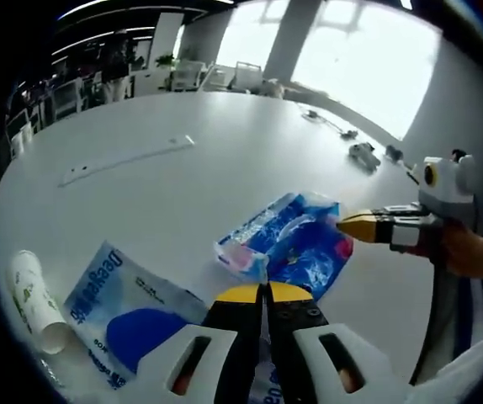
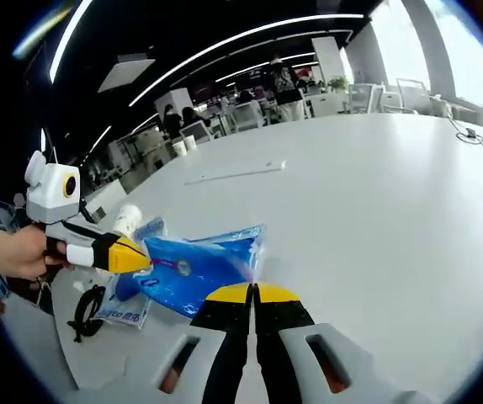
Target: Arrange the tabletop items into an orderly group along one side of the table until the central work area is clear of visible clutter.
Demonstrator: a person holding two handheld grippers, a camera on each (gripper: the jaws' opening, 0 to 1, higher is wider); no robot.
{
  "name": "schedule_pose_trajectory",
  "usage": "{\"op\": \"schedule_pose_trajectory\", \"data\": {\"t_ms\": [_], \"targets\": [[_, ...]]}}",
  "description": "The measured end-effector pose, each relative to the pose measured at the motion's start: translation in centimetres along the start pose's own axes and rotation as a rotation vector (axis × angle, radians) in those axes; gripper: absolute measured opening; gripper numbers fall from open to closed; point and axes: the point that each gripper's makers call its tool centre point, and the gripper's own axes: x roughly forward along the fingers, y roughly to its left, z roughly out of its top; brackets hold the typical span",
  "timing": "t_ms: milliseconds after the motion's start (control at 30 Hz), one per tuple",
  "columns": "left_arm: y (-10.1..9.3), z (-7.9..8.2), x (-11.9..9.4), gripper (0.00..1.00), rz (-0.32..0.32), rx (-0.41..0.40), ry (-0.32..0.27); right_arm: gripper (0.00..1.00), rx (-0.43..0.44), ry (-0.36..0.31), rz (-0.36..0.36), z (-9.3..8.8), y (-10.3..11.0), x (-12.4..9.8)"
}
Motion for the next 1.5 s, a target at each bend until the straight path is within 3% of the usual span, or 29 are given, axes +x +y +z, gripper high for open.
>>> {"op": "schedule_pose_trajectory", "data": {"t_ms": [1167,1500], "targets": [[0.4,-2.4,1.8,0.00,0.000,-0.033,0.052,0.00,0.021,0.053,0.008,-2.1,-0.6,0.8],[0.5,-2.4,1.9,0.00,0.006,-0.049,0.045,0.00,0.019,0.059,0.004,-2.4,-0.9,1.0]]}}
